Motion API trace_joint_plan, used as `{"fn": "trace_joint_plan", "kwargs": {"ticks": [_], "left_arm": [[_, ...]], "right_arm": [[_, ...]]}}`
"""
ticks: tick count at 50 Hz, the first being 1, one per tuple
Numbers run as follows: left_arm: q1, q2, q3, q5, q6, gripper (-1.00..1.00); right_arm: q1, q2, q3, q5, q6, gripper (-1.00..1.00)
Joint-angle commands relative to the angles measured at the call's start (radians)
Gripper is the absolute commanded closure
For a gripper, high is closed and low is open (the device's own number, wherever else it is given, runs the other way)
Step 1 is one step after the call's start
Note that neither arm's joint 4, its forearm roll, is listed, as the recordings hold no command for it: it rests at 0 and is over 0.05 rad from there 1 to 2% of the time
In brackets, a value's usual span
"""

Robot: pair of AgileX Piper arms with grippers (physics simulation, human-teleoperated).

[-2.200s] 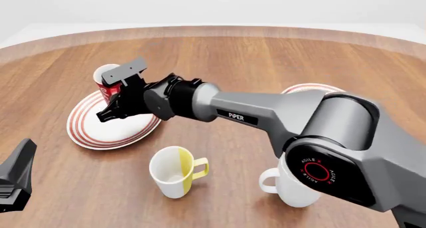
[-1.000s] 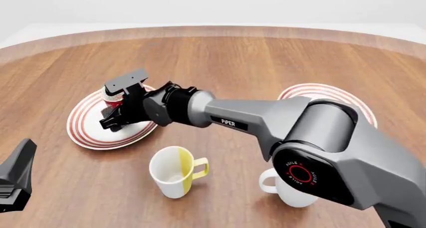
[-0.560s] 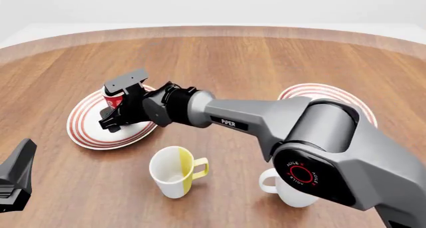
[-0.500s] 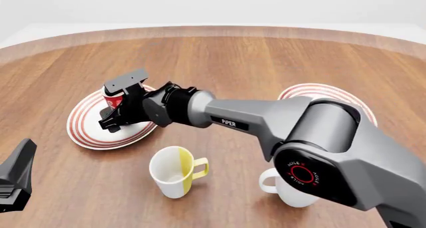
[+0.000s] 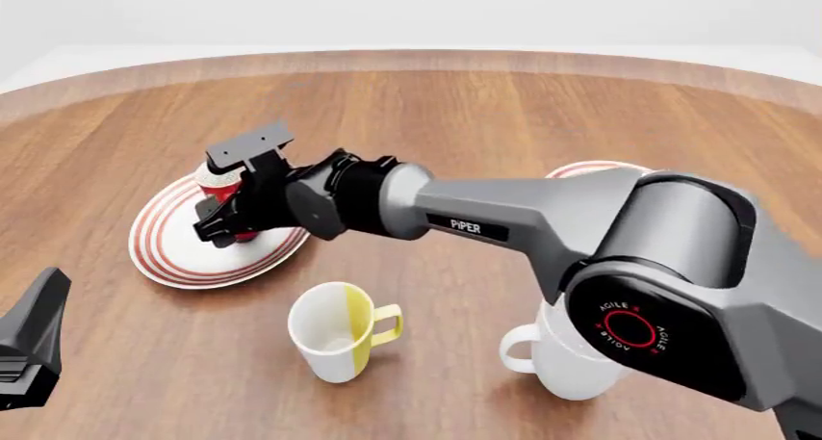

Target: Put the red mug on the left plate.

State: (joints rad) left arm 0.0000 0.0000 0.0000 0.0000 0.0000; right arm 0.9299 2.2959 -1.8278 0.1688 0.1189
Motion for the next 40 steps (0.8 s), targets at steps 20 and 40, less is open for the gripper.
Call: {"fn": "trace_joint_plan", "kwargs": {"ticks": [20,40], "left_arm": [[0.0,0.0,0.0,0.0,0.0,-1.0],[0.0,0.0,0.0,0.0,0.0,-1.0]], "right_arm": [[0.008,-0.157,0.22,-0.106,0.004,-1.0],[0.013,-0.262,0.361,-0.181,0.006,-1.0]]}}
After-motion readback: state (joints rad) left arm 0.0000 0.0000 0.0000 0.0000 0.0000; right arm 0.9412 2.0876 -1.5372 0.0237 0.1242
